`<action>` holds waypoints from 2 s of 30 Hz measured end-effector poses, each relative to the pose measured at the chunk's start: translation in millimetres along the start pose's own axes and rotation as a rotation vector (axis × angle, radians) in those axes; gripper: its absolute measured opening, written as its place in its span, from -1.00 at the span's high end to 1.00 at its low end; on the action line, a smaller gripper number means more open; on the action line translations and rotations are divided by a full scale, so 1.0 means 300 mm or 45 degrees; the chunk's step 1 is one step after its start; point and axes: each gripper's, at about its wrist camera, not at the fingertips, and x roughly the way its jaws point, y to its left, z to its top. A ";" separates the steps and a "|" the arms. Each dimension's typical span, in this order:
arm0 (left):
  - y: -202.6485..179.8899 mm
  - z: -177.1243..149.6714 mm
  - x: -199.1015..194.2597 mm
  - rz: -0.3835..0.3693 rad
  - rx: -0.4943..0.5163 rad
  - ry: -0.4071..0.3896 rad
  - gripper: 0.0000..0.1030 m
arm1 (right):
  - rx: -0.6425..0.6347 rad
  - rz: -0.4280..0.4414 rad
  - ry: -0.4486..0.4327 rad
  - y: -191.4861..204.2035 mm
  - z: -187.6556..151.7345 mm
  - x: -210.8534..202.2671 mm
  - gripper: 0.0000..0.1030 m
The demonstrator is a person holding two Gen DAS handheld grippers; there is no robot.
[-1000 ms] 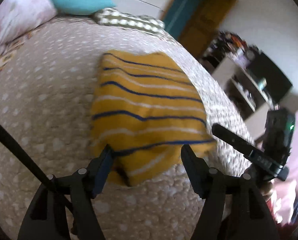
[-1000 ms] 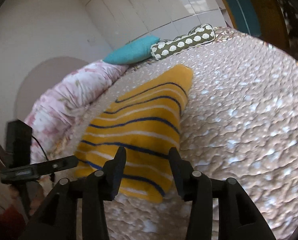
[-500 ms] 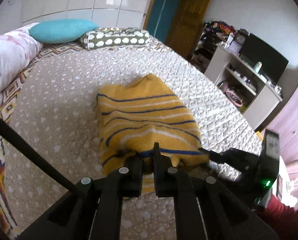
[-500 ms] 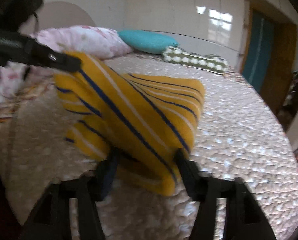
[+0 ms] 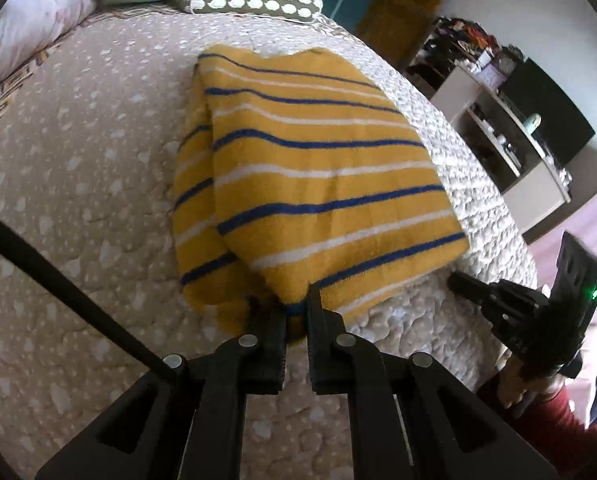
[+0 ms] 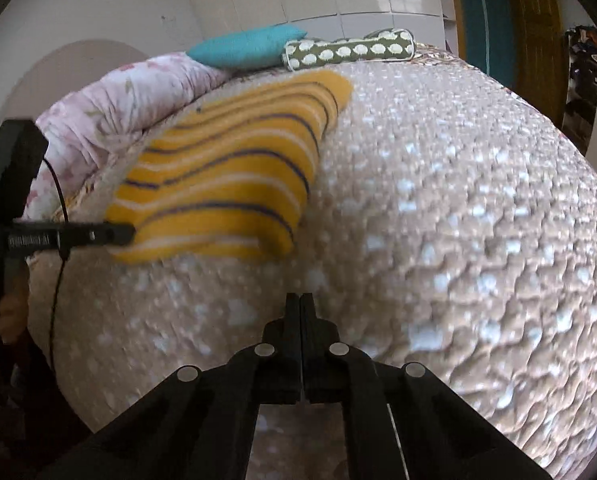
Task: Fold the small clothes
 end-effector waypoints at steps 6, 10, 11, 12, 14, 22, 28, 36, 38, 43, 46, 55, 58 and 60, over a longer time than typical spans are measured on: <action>-0.037 -0.001 -0.154 0.220 0.160 -0.117 0.64 | 0.006 -0.026 -0.124 -0.024 0.050 -0.110 0.97; -0.045 0.048 -0.178 0.234 0.128 -0.195 -0.07 | 0.044 0.028 -0.167 -0.024 0.142 -0.112 0.97; -0.043 0.061 -0.171 0.225 0.115 -0.201 -0.10 | 0.054 0.039 -0.177 -0.018 0.164 -0.103 0.97; -0.043 0.079 -0.157 0.209 0.108 -0.202 -0.10 | 0.056 0.048 -0.184 -0.007 0.184 -0.089 0.97; -0.048 0.113 -0.094 0.200 0.102 -0.180 -0.10 | 0.064 0.064 -0.174 0.017 0.209 -0.048 0.97; 0.031 0.159 0.105 0.344 0.060 -0.097 -0.11 | 0.087 0.074 -0.064 0.039 0.205 0.107 0.80; 0.080 0.166 -0.002 0.176 -0.061 -0.188 -0.35 | 0.218 0.167 -0.179 -0.063 0.242 0.012 0.30; 0.188 0.353 0.142 -0.142 -0.256 -0.129 -0.78 | 0.372 0.230 -0.084 -0.228 0.465 0.254 -0.51; 0.192 0.379 0.195 -0.185 -0.274 -0.084 -0.73 | 0.387 0.252 -0.046 -0.241 0.508 0.359 -0.51; 0.138 0.411 0.194 -0.112 -0.197 -0.084 0.27 | 0.426 0.425 0.025 -0.239 0.613 0.458 0.41; 0.150 0.458 0.150 -0.119 -0.206 -0.148 0.31 | 0.362 0.424 -0.046 -0.221 0.660 0.411 0.45; 0.291 0.443 0.211 -0.016 -0.424 -0.117 -0.47 | 0.423 0.170 -0.015 -0.287 0.582 0.467 -0.39; 0.268 0.408 0.142 0.047 -0.405 -0.160 -0.47 | 0.350 0.076 -0.114 -0.266 0.583 0.339 -0.37; 0.227 0.376 0.079 0.140 -0.332 -0.207 -0.47 | 0.276 0.064 -0.182 -0.228 0.576 0.237 -0.08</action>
